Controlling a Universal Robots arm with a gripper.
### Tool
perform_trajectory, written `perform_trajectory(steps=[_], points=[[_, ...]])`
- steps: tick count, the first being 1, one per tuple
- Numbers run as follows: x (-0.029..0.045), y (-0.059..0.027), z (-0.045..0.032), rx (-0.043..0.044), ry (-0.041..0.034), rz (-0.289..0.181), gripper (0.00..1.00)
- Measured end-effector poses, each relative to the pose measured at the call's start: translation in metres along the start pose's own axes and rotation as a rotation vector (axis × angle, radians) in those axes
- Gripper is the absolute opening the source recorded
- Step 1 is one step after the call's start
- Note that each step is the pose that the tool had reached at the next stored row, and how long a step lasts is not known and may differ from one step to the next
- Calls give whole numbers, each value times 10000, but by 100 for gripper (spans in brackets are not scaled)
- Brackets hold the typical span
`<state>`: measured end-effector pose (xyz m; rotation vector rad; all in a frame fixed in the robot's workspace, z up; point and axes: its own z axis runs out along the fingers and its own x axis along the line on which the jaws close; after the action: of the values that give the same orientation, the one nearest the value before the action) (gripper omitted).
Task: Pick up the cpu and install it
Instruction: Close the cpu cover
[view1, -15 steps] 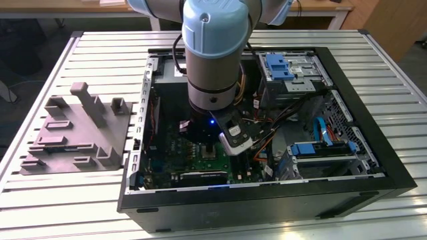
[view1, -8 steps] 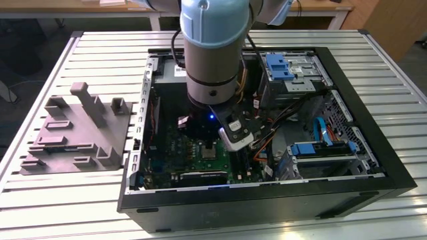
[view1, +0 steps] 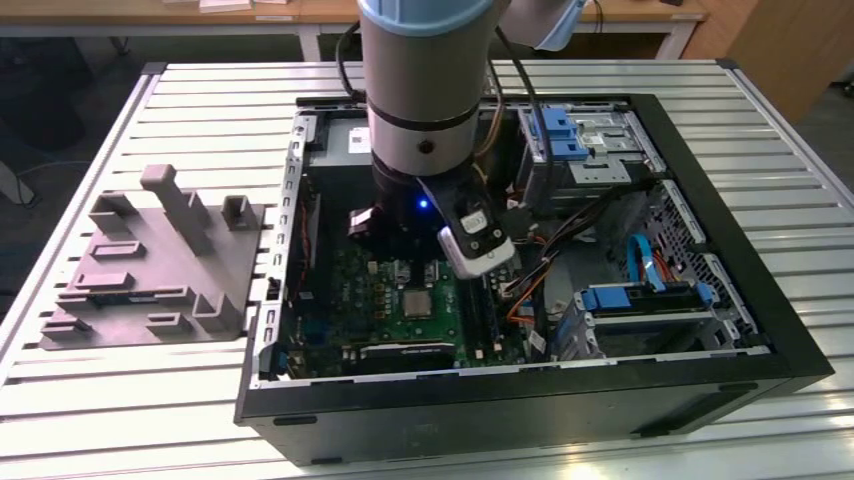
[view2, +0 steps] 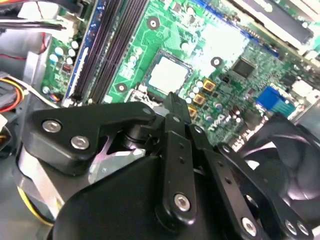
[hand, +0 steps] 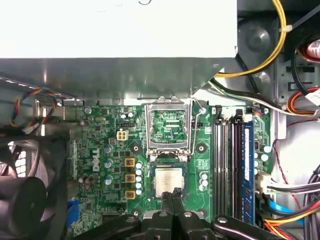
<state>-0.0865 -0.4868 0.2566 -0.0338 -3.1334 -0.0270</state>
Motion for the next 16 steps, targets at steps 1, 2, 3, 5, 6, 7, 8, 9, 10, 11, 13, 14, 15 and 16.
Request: perform_trajectory(steps=[1, 2, 3, 5, 6, 7, 8, 9, 10, 11, 13, 14, 15, 16], points=[[0, 1, 1, -3, -1, -1, 11], [0, 1, 1, -3, -1, -2, 11], [0, 0, 1, 0, 0, -32, 11], [1, 1, 2, 4, 6, -340, 11], [1, 1, 4, 6, 9, -526, 11], [1, 1, 5, 7, 12, -705, 11], [1, 1, 7, 8, 15, -879, 11], [1, 1, 9, 9, 18, -1077, 11], [0, 1, 10, 11, 21, -1256, 11], [1, 1, 11, 12, 25, -1437, 11], [1, 1, 14, 14, 30, -1796, 11], [1, 1, 15, 17, 34, -1976, 11], [0, 1, 17, 17, 37, -2166, 11], [0, 0, 18, 19, 40, -2348, 11]])
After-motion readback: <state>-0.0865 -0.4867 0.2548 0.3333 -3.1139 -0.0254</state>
